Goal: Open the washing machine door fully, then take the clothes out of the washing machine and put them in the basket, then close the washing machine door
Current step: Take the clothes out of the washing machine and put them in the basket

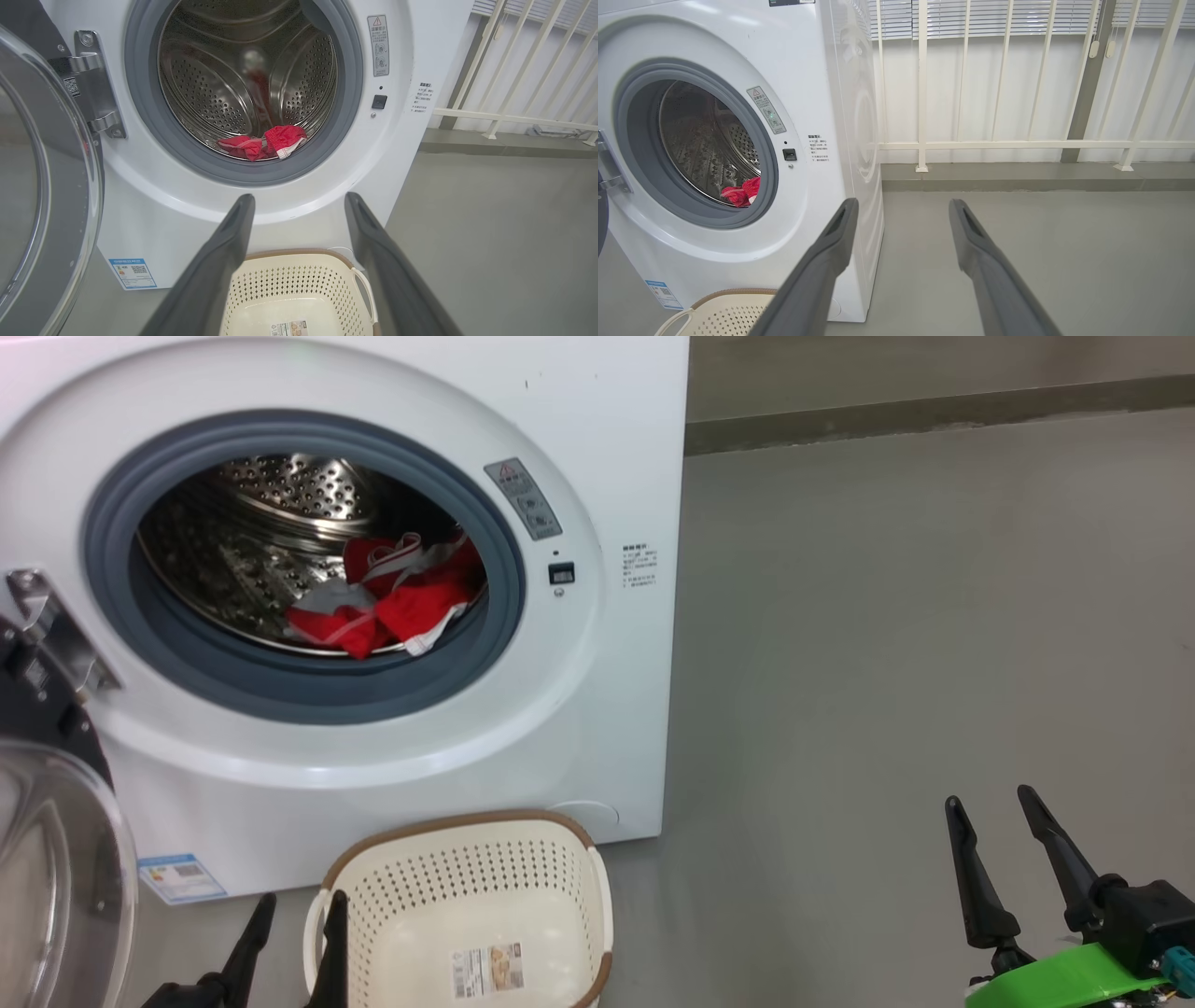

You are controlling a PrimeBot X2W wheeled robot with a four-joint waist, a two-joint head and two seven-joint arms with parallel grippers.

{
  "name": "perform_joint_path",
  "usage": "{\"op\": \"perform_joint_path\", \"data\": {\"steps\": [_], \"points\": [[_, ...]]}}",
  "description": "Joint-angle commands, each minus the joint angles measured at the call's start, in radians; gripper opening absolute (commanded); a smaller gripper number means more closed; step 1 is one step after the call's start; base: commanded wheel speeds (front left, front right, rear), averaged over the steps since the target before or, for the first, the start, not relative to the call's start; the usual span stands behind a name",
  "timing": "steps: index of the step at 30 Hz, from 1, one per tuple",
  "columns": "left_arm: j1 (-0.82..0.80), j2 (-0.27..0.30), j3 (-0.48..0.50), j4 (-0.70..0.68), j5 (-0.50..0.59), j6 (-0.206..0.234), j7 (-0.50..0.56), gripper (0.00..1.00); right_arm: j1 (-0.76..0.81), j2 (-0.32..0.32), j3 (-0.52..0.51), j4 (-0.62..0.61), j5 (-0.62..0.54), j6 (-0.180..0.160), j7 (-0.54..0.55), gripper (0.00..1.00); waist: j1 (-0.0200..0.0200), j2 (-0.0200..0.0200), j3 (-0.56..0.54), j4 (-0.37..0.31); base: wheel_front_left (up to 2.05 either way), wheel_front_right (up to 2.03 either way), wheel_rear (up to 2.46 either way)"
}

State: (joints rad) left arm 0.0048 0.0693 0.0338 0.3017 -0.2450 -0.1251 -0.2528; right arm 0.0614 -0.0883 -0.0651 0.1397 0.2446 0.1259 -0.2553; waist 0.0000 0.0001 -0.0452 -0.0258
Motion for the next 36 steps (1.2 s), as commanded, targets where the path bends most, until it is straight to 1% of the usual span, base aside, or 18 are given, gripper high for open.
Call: {"op": "perform_joint_path", "data": {"steps": [1, 6, 11, 21, 36], "points": [[-0.036, 0.013, 0.031, -0.029, -0.002, -0.005, -0.009, 1.0, -0.037, -0.01, 0.023, -0.02, -0.01, 0.005, -0.006, 1.0, 0.0, -0.0001, 0.002, 0.001, 1.75, -1.75, 0.0], [-0.038, 0.019, 0.017, -0.038, -0.025, -0.005, -0.009, 1.0, -0.042, -0.01, 0.027, -0.019, -0.01, 0.005, -0.006, 1.0, 0.0, -0.0001, 0.01, 0.001, 1.34, -1.34, 0.0], [-0.034, 0.027, 0.008, -0.047, -0.038, -0.005, -0.009, 1.0, -0.044, -0.012, 0.027, -0.018, -0.009, 0.005, -0.006, 1.0, 0.0, -0.0001, 0.014, -0.002, 0.66, -0.66, 0.0], [-0.034, 0.022, 0.037, -0.045, 0.001, -0.005, -0.009, 1.0, -0.048, -0.016, 0.032, -0.016, -0.006, 0.005, -0.006, 1.0, 0.0, -0.0001, 0.015, -0.008, 0.04, -0.04, 0.0], [-0.033, 0.004, 0.055, -0.05, 0.025, -0.006, -0.009, 1.0, -0.043, -0.024, 0.036, -0.021, -0.002, 0.005, -0.006, 1.0, 0.0, -0.0001, 0.013, -0.002, 0.0, 0.0, 0.0]]}}
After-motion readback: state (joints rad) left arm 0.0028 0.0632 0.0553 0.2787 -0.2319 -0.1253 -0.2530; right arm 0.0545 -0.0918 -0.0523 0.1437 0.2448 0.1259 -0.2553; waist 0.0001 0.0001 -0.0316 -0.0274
